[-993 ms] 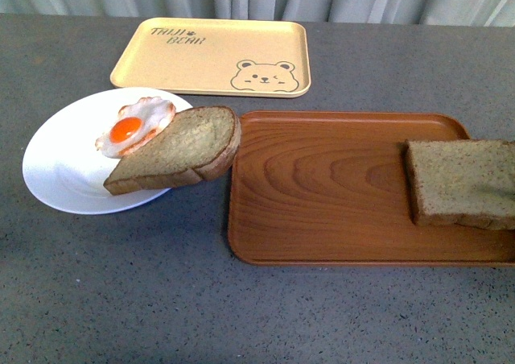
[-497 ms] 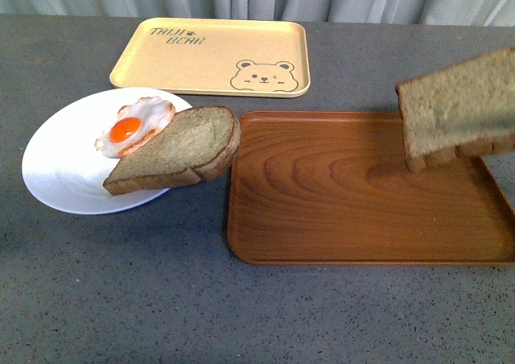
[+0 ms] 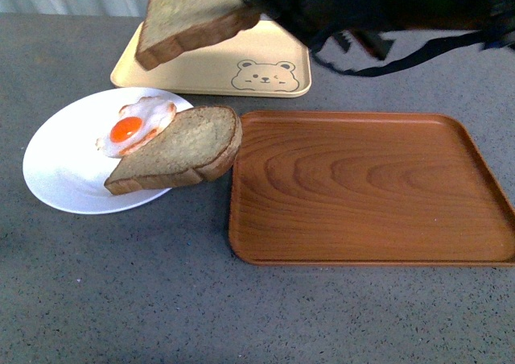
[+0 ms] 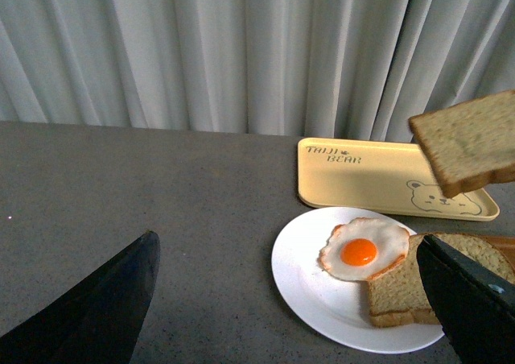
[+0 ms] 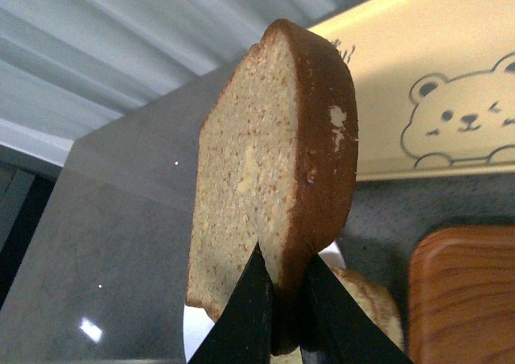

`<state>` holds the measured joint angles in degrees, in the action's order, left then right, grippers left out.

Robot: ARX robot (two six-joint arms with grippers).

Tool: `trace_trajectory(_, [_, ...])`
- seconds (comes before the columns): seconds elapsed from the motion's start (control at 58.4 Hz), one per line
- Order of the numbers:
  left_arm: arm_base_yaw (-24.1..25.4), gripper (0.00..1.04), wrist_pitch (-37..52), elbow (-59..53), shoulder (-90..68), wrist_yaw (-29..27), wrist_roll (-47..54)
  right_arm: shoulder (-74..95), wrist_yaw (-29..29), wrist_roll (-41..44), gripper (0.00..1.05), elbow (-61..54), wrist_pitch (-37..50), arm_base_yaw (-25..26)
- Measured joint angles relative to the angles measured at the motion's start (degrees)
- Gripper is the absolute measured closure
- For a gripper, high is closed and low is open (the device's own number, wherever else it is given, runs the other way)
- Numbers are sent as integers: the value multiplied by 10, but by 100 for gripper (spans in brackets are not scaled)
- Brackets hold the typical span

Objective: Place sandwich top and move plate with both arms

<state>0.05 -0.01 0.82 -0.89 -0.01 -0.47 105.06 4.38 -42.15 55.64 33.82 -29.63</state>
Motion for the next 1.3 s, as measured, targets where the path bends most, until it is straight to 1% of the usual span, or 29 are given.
trace_trajectory(0.103, [0,9,0,0,0,0,0,60,-31,-36,102,32,7,-43])
trace_trajectory(0.377, [0,9,0,0,0,0,0,101,-88,-50,102,50,2,-101])
trace_trajectory(0.548, [0,9,0,0,0,0,0,121,-107,-53,102,50,-9,-111])
trace_trajectory(1.028, [0,9,0,0,0,0,0,153,-95,-74,102,61,-21,-123])
trace_trajectory(1.062, [0,9,0,0,0,0,0,153,-95,-74,100,61,-21,-123])
trace_trajectory(1.148, [0,9,0,0,0,0,0,151,-96,-76,80,56,-19,-123])
trace_trajectory(1.268, [0,9,0,0,0,0,0,141,-103,-76,62,42,-12,-122])
trace_trajectory(1.302, [0,9,0,0,0,0,0,132,-105,-78,53,32,-7,-120])
